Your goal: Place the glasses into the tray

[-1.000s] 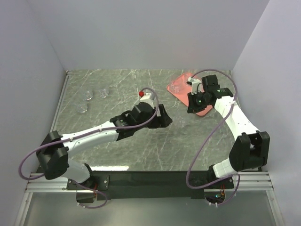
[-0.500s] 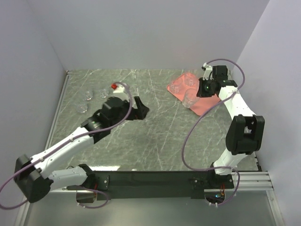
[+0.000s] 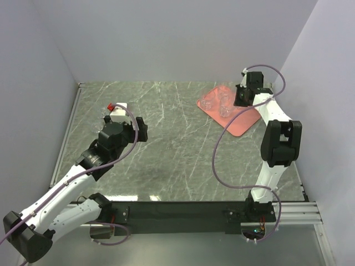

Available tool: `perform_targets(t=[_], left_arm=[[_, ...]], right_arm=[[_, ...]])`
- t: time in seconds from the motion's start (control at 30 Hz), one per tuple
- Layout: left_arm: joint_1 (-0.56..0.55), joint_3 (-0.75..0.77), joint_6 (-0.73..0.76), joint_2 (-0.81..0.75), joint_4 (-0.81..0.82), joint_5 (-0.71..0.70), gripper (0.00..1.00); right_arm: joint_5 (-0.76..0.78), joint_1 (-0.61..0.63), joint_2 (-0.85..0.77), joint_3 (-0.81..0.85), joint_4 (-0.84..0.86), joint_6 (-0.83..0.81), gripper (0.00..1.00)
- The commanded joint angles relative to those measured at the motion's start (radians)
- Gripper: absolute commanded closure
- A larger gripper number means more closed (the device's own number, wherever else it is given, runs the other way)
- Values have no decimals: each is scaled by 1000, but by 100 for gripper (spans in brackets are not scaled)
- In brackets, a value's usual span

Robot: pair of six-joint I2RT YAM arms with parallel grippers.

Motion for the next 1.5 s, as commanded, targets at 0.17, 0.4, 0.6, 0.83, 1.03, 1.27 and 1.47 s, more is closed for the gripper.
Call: perform_targets(t=[0.17,0.4,0.6,0.83,1.03,1.27,1.47], left_arm=[[4,-8,109,-61,-1,-142,0],[4,-33,116,-88,-9,-164,1],[4,-40,110,-108,-16,-176,1],[6,-42,110,-115,-18,-185,1],[6,-45,108,-118,-18,-188,1],[7,-44,106,-111,-18,-182,1],[10,-48,103,-118,-13,-158,1]], right_arm=[[90,-7,99,152,70,133,100],[126,-6,148,182,99,189,100],[114,-3,176,213,104,204,99],[122,8,225,259,90,203,96],[106,10,251,284,79,201,87],[103,10,231,267,86,189,67],[102,10,175,239,87,180,56]])
